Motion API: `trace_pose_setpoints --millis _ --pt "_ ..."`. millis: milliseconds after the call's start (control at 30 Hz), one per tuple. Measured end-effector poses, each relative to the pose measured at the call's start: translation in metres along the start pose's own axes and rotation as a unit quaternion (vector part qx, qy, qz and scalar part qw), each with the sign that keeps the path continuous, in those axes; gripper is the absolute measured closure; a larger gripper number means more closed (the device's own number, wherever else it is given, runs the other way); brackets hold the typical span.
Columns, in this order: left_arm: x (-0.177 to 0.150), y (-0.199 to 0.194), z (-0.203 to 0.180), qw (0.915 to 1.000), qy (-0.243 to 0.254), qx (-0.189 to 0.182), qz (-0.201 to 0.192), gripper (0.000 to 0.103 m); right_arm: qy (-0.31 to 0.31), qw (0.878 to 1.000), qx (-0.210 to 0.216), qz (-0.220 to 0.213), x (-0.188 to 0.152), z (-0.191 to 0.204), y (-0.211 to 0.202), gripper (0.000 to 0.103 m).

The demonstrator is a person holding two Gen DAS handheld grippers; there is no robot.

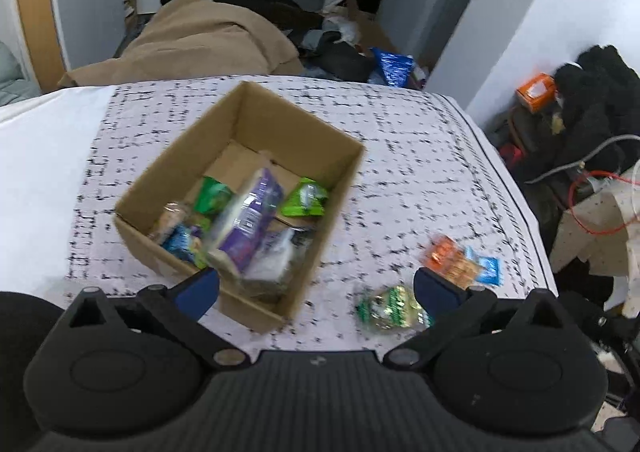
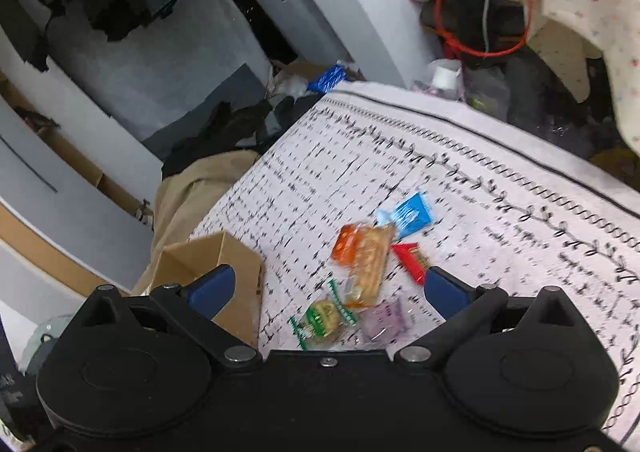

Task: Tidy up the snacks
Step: 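Move both open tools back over the remaining snacks, then grasp the green-wrapped round cake with the left tool while the right tool grasps the red candy bar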

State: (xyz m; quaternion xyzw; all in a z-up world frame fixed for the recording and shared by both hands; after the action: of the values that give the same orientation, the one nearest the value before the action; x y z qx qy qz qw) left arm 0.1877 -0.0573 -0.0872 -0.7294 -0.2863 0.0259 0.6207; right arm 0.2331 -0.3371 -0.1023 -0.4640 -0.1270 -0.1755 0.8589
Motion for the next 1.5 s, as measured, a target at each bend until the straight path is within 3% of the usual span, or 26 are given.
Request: trace_pose_setpoints --millis 200,433,567,900,1133,1500 --pt "-0.012 0.005 -0.024 0.9997 0.024 0.0 -0.006 0.0 0.018 1.0 -0.005 -0.006 0.002 -0.024 -0.008 0.001" --pt "-0.024 0.02 -0.046 0.9995 0.025 0.003 0.019 0.0 0.043 0.999 -0.002 0.01 0.004 -0.048 0.005 0.003" --pt "-0.028 0.029 -0.053 0.9994 0.01 0.0 0.033 0.0 0.06 0.998 -0.001 0.021 0.003 -0.059 0.014 0.012" --pt "-0.032 0.054 -0.072 0.999 0.014 -0.008 0.041 0.003 0.078 0.996 0.009 0.033 0.005 -0.073 0.025 0.022" --pt "-0.03 0.077 -0.077 0.9986 0.008 -0.014 0.05 0.015 0.091 0.995 0.003 0.044 0.007 -0.083 0.04 0.026" --pt "-0.02 0.115 -0.07 0.9972 -0.012 -0.015 0.072 0.025 0.087 0.993 -0.014 0.075 0.011 -0.085 0.072 0.031"
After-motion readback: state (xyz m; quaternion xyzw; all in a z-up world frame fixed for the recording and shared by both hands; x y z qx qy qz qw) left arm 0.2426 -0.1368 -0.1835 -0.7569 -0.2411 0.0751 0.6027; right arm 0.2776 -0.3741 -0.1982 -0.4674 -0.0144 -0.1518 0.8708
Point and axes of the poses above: each gripper's, at about its wrist camera, not at the fingertips, and y roughly the way its jaws point, z to its left, x to its top, the point moved 4 cm from there along y, roughly the way its jaws point, and after that the axes turned 15 degrees about z, right-handed, at the moved point
